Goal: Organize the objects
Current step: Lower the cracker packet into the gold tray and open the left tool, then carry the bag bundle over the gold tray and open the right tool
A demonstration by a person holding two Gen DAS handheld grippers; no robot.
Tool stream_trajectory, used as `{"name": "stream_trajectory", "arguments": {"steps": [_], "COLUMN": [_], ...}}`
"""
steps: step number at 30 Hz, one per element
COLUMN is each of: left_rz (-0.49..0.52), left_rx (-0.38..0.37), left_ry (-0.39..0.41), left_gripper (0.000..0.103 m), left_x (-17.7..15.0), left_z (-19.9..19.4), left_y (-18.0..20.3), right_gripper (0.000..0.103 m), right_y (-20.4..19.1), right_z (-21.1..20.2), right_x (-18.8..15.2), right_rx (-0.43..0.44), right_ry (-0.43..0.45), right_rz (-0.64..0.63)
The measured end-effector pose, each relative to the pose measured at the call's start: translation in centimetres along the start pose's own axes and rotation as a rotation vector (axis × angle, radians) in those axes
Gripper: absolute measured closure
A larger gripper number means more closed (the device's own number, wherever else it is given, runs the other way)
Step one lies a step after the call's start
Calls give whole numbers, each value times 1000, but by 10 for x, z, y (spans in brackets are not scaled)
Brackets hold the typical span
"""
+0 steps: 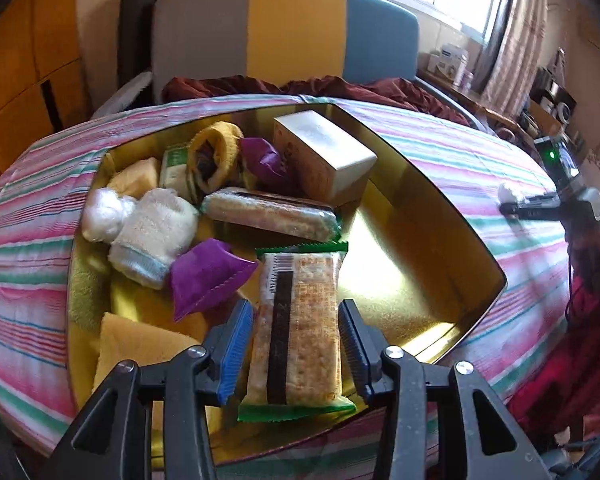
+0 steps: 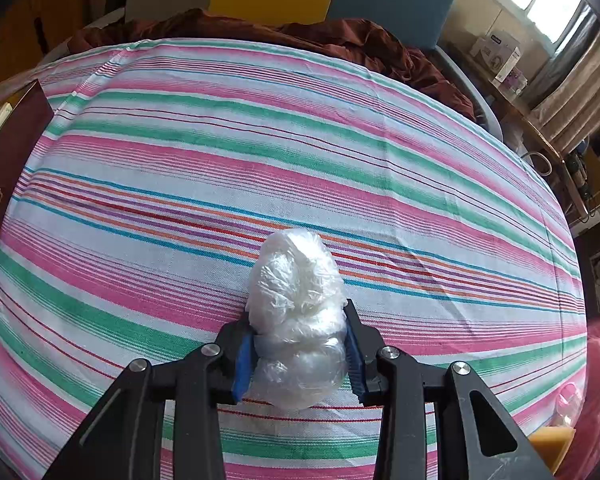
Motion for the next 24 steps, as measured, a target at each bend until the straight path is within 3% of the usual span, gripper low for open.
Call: {"name": "stream_trajectory", "arguments": {"steps": [8, 17, 21, 24], "left_rz": [-61, -49, -67, -84], "left_rx": [126, 140, 140, 139], "left_ry": [116, 191, 187, 182], "left_gripper": [58, 58, 58, 58], "left_x": [17, 27, 26, 23], "left_z": [-33, -57, -58, -56], "left_y": [-2, 7, 3, -2], "right_gripper": [66, 66, 67, 67], "right_y": [1, 3, 2, -12], "right_z": [1, 2, -5, -32], "right_x": [2, 5, 11, 25], "right_rx": [-16, -39, 38, 100], "right_ry": [2, -9, -35, 30], "right_rz": [-21, -29, 9, 24]}}
Point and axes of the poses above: each gripper's, at about its wrist camera, not at the fingertips, and z roughly the way its jaws point, y to its right, x to its top, the point moved 7 cm from there along z, roughly the way its jaws point, and after that the axes turned 9 degrees about -z, right-handed, at the moved point
